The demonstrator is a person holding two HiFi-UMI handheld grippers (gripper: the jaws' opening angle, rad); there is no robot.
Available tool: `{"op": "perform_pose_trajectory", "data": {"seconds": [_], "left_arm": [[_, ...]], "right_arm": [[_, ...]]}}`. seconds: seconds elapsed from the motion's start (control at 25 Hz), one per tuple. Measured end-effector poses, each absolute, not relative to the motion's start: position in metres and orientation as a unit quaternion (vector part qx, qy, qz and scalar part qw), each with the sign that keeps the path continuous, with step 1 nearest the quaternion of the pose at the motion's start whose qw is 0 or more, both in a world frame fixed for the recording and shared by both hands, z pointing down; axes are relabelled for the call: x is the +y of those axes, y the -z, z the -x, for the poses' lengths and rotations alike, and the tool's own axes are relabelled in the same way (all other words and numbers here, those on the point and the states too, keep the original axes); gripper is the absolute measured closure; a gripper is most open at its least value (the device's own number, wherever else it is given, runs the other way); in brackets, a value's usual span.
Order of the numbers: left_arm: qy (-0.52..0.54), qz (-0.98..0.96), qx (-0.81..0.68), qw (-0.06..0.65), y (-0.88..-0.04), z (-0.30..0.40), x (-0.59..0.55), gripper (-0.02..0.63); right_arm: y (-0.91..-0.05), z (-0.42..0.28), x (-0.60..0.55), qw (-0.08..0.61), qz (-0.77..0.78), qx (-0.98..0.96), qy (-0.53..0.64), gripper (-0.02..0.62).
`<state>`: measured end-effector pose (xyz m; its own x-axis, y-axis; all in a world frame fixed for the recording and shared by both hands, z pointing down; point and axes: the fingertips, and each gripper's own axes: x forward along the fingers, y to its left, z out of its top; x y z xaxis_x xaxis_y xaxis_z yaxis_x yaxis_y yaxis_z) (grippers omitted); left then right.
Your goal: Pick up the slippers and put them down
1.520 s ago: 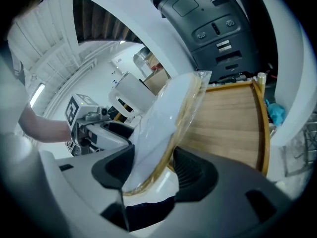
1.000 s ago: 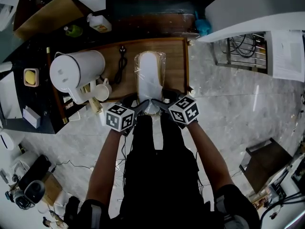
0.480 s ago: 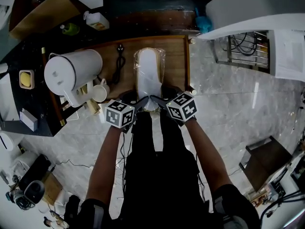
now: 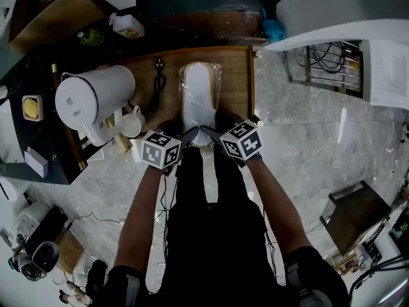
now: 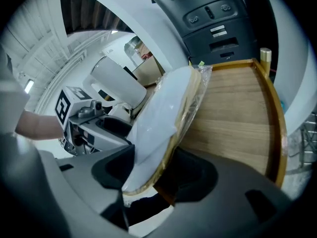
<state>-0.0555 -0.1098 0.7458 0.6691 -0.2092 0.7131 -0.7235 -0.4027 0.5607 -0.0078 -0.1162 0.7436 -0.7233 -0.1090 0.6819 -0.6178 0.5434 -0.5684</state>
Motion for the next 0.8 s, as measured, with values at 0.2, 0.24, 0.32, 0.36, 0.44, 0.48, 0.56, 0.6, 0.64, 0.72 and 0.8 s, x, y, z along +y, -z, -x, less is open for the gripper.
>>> {"op": "perform_pose_trajectory", "data": {"seconds": [0.2,0.24,0.32,0.36,0.44,0.48,0.56,0.6,0.64,0.72,0.8], "left_arm": [[-0.281,-0.785,-0.298,0.464,-0.753,0.055,-0.108,0.357],[-0.28,-0.785,-0.298,0.465,-0.754,0.055,-0.108,0.357],[-0.281,-0.784,-0.297,0.467,-0.755,0.055,-0.108,0.357],[-0.281,-0.784,-0.297,0.468,-0.756,0.055,-0.108,0.357],[-0.282,-0.782,-0.297,0.47,-0.758,0.055,-0.109,0.357],[-0.281,-0.781,-0.297,0.471,-0.759,0.055,-0.109,0.357],[-0.28,-0.78,-0.298,0.474,-0.76,0.055,-0.109,0.356],[-0.281,-0.779,-0.298,0.474,-0.76,0.055,-0.109,0.356],[-0.281,-0.779,-0.299,0.474,-0.76,0.055,-0.109,0.356],[-0.285,-0.778,-0.302,0.471,-0.761,0.055,-0.11,0.356],[-0.29,-0.777,-0.307,0.466,-0.762,0.055,-0.11,0.356]], "right_arm": [[-0.75,0.007,-0.115,0.317,-0.22,-0.822,-0.419,0.35],[-0.751,0.007,-0.115,0.318,-0.221,-0.821,-0.42,0.35],[-0.752,0.007,-0.115,0.32,-0.225,-0.818,-0.421,0.35],[-0.753,0.007,-0.115,0.321,-0.226,-0.817,-0.422,0.35],[-0.755,0.007,-0.116,0.324,-0.228,-0.815,-0.422,0.35],[-0.755,0.007,-0.116,0.325,-0.229,-0.815,-0.422,0.348],[-0.756,0.007,-0.116,0.328,-0.231,-0.813,-0.422,0.348],[-0.756,0.007,-0.116,0.33,-0.232,-0.812,-0.422,0.348],[-0.756,0.006,-0.117,0.331,-0.234,-0.811,-0.421,0.348],[-0.757,0.006,-0.117,0.334,-0.241,-0.81,-0.418,0.348],[-0.758,0.006,-0.118,0.336,-0.247,-0.809,-0.414,0.348]]}}
